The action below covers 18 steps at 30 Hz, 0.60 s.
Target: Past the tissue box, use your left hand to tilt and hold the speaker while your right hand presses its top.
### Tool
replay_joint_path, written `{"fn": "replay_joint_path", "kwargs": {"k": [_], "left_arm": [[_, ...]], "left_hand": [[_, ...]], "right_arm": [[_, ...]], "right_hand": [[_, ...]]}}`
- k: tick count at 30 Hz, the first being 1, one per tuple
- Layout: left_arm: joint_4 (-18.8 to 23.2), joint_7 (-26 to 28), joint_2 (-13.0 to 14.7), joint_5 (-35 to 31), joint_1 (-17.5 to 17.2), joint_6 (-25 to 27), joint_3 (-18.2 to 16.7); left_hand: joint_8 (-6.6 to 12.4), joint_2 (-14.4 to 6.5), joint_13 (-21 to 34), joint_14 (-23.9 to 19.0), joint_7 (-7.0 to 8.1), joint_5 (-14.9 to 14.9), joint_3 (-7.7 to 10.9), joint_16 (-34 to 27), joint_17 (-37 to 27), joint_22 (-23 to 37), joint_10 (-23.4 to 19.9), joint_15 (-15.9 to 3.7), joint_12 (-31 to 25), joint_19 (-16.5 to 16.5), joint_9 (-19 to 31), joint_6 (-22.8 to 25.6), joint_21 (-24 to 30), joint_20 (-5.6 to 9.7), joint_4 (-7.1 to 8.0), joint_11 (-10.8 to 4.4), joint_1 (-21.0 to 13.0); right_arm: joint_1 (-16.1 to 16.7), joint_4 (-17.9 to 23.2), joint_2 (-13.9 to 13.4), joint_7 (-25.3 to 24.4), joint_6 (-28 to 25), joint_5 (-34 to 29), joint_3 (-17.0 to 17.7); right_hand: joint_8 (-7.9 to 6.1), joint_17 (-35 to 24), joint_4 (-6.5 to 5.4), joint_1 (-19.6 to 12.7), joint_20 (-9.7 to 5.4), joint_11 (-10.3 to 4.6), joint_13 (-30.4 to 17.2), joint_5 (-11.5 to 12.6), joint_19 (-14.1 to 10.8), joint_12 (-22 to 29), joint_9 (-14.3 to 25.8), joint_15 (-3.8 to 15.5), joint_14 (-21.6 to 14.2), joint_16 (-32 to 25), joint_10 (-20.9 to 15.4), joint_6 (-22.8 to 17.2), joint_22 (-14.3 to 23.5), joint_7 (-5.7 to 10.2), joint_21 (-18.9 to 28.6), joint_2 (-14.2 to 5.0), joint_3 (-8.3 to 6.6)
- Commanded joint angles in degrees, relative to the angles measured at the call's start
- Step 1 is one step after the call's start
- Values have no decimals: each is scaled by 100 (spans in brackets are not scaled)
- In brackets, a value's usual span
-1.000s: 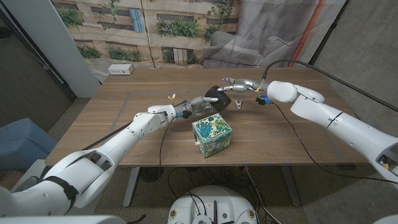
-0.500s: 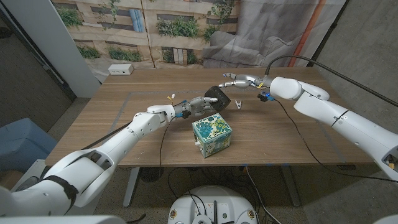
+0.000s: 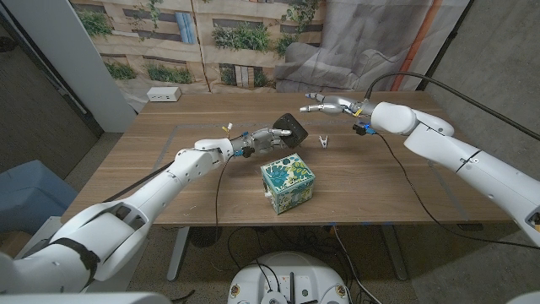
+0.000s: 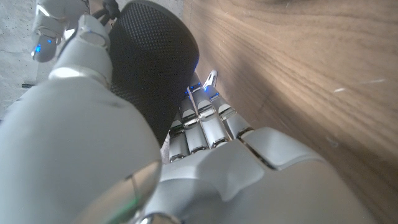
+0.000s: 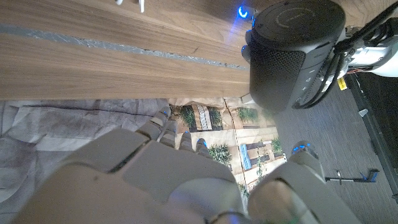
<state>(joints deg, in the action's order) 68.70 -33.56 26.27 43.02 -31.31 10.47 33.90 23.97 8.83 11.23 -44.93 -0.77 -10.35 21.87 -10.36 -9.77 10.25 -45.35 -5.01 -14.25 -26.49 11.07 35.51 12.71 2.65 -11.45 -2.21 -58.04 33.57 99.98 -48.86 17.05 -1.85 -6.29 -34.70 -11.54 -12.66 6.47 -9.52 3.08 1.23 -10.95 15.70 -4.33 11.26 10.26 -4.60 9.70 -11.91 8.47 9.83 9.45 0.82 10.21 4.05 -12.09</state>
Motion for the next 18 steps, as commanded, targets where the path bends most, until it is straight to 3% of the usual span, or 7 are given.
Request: {"fn": "replay_joint_path", "kwargs": {"k": [1, 18], "left_arm": [[257, 166, 246, -233, 16, -126, 6], [758, 525, 826, -1041, 187, -416, 110]], "left_hand": [[40, -1441, 53, -30, 418, -29, 191, -14, -26, 32, -1571, -780, -42, -30, 28, 1715, 7, 661, 159, -1024, 129], [-10, -1419, 56, 2, 427, -26, 202, 6, -20, 33, -1521, -775, -1, -40, 31, 1681, 9, 633, 152, -1022, 135]], "right_arm": [[230, -28, 12, -356, 66, 280, 210], [427, -139, 122, -775, 131, 537, 327]], "right_hand": [[-36, -15, -10, 61, 7, -7, -3, 27, -10, 47, 7, 21, -19, -62, -38, 461, 18, 25, 54, -26, 13], [-48, -22, -47, 104, -18, -27, -1, 46, -46, 69, 5, 67, -81, -86, -141, 332, 17, 32, 64, -107, 12]]}}
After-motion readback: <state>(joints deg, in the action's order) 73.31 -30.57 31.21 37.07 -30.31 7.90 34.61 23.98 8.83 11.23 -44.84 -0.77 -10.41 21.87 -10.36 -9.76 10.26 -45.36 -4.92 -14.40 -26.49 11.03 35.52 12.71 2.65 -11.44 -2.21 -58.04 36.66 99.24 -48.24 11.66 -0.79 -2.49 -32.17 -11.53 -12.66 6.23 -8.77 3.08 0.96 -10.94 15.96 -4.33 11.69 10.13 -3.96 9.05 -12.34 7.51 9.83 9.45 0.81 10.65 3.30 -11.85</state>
